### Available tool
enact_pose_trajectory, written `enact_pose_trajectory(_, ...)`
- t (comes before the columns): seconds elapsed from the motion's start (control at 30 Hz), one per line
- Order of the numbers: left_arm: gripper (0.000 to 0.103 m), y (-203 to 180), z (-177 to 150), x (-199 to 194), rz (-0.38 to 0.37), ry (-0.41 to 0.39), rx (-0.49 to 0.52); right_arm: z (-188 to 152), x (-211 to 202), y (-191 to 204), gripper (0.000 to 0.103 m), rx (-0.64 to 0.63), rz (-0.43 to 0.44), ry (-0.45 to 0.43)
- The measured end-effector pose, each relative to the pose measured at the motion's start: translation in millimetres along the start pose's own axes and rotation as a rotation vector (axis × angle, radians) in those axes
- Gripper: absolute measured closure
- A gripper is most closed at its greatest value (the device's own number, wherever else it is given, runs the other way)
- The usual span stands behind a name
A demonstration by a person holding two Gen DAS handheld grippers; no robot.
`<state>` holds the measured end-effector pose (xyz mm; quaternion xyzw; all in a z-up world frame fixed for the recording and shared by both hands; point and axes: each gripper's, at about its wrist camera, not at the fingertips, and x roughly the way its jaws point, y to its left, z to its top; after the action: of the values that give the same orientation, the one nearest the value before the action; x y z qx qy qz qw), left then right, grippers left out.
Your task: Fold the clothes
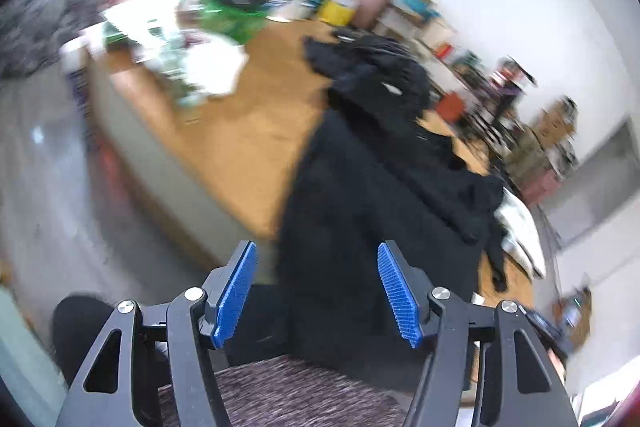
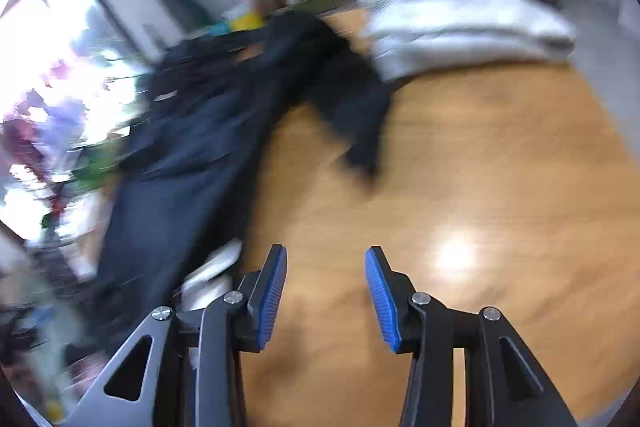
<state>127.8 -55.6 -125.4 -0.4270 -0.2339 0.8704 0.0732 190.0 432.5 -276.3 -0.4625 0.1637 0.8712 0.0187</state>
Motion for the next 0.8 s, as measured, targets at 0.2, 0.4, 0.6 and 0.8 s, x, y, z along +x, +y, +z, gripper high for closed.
enact_pose_trajectory(0.2,0.039,-68,22,58,-0.045,0.116,0.192,30,42,-18,0.063,0.053,0.017,0.031)
enact_pose_trajectory(0.4,0.039,-122,25,98,-0.073,0.2,0.361,40,-38,-20,0.095,-0.016,-0.055,-0.125)
enact_pose_trajectory(0.6,0.039,-136,23,118,-0.111,0.24,0.368,50,-120,-21,0.095,-0.088,-0.129,-0.285)
enact_pose_trajectory(0.8,0.039,-139,16,146,-0.091,0.32,0.335,15,-155,-47,0.094,-0.037,-0.229,-0.256)
